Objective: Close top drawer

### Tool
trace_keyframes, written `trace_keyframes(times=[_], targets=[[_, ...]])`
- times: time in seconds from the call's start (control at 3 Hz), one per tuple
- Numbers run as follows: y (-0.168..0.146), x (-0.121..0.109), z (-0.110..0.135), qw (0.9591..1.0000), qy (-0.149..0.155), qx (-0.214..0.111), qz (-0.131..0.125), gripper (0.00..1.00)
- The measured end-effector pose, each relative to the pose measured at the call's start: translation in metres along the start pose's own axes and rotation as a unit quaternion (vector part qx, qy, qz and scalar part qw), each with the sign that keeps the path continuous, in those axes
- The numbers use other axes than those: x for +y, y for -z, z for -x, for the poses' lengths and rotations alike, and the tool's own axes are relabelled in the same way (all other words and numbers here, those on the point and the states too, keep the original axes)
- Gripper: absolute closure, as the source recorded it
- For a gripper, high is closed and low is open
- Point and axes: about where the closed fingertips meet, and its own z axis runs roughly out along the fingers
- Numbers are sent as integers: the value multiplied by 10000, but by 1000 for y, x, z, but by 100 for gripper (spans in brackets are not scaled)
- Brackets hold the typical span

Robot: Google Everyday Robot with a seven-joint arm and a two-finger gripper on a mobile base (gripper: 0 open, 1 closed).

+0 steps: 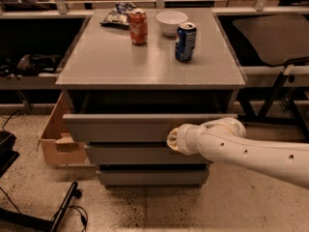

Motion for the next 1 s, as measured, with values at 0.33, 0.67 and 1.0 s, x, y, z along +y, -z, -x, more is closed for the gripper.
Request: trace_keyframes(times=[0.33,0.67,1.0], targets=[[-28,-6,-10,9996,-80,-26,277,100],[-26,-4,-10,9996,-80,-26,277,82],[-27,-4,-10,9996,-80,-26,278,59]])
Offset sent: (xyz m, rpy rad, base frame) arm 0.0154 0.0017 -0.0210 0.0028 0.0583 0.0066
